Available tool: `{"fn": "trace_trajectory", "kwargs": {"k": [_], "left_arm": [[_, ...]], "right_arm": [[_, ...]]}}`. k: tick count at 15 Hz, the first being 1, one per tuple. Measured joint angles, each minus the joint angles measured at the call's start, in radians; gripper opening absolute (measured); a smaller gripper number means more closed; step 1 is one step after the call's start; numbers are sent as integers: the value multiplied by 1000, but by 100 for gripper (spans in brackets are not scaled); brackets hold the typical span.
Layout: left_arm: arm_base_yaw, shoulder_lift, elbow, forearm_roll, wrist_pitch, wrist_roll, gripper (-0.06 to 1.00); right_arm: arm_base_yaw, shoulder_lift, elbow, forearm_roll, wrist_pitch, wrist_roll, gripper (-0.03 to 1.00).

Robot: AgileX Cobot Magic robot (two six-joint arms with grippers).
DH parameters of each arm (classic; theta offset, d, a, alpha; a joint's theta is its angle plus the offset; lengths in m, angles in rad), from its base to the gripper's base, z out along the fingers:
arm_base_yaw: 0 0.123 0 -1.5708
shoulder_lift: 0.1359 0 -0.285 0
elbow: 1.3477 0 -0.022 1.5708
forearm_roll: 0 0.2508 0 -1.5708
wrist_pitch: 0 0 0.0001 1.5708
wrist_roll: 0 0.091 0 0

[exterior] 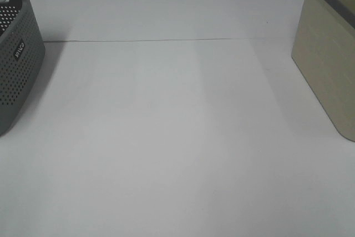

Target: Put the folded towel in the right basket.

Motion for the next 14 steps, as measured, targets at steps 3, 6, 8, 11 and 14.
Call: {"fn": "trace_trajectory", "kwargs": {"k": [3,6,8,11,14], "left_arm": [[0,0,0,0,0,0,88],[0,0,0,0,0,0,88],[0,0,0,0,0,0,88],[0,0,0,0,0,0,88],[0,0,0,0,0,0,88]], "right_arm": [[72,-67,17,-24,-19,0,79],[73,-119,26,-33,-35,0,79],[73,-122,27,-31,-38,-2,77],[73,-123,27,-31,-38,-3,77],[73,-123,29,-25,-39,-5,77]]}}
